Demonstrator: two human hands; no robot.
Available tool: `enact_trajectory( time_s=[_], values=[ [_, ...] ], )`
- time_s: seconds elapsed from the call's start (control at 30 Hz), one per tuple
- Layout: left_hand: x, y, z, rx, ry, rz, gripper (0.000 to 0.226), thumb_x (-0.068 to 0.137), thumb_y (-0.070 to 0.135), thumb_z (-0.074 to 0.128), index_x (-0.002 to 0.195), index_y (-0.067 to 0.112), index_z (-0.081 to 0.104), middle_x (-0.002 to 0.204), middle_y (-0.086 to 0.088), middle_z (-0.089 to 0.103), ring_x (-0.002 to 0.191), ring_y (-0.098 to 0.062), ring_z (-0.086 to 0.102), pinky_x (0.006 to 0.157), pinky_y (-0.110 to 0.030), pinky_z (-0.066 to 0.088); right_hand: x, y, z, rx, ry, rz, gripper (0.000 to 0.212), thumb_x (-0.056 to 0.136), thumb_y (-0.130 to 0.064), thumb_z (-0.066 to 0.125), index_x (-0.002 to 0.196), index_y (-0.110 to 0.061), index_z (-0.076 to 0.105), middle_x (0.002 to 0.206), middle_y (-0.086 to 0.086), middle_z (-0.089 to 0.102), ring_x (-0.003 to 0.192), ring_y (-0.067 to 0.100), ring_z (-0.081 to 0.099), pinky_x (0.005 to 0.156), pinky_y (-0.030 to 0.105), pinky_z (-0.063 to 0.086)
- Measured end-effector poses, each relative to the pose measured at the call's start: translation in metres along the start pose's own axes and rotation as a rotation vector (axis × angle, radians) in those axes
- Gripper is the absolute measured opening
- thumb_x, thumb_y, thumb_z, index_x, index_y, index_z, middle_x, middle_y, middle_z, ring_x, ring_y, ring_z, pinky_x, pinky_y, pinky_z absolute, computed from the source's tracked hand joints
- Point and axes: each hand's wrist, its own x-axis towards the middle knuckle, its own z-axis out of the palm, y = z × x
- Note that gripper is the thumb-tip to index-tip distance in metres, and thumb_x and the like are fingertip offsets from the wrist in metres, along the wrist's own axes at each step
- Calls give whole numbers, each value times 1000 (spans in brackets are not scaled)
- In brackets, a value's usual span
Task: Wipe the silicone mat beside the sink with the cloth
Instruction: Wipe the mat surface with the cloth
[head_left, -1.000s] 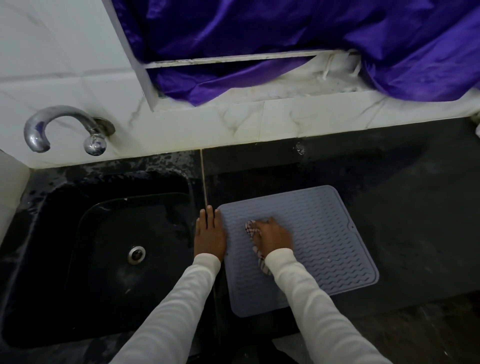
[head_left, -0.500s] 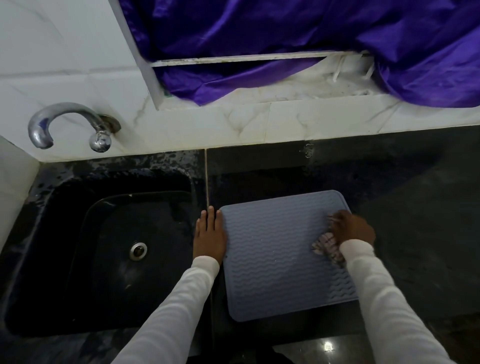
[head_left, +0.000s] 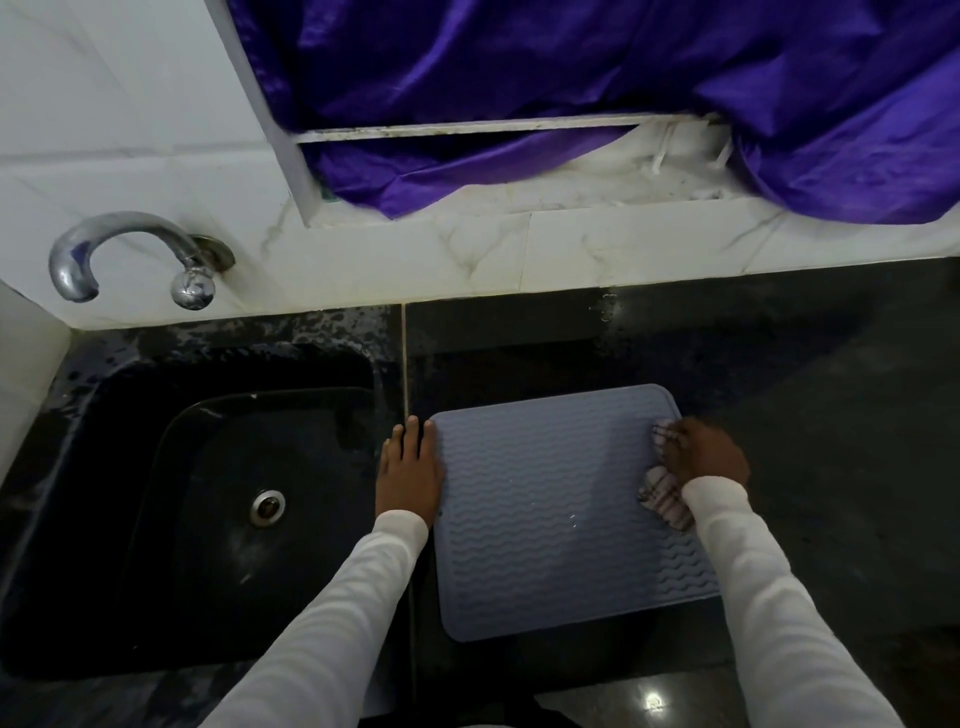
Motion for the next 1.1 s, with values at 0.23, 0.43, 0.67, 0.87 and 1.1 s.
enact_trajectory(
  time_s=[0.23,0.43,0.67,0.87,1.1],
  values=[
    [-4,-1,-2,-60,3,-12,57,105,30,29,155,24,2,163,-4,0,150,-25,-1,121,-39,7,-81,-130,48,352,-144,-424,29,83,-40,57,110,-34,67,107,-4,69,91,17,67,83,35,56],
    [-4,-4,11,-57,37,3,59,103,35,29,156,19,6,163,-8,5,150,-28,4,122,-42,5,-152,-184,120,-111,-63,-562,48,82,-30,66,128,-20,56,119,10,62,106,32,60,77,45,55],
    [-2,-8,18,-62,86,12,60,99,40,9,155,20,12,162,-8,14,148,-31,13,120,-43,9,-127,-185,115,-132,-165,-572,42,98,-21,41,140,-20,40,138,15,42,113,35,54,88,45,50],
    [1,-10,23,-59,60,21,58,99,41,0,155,25,1,163,-4,2,150,-28,2,121,-42,2,-98,-149,92,-86,-150,-472,40,94,-21,45,132,-29,53,127,12,49,98,34,62,82,39,50],
    [2,-9,23,-55,56,10,60,97,41,0,155,25,2,163,-4,4,150,-29,5,121,-44,4,-46,-62,57,-156,-60,-290,40,96,-30,45,136,-30,49,127,18,49,93,39,63,82,42,49]
  ],
)
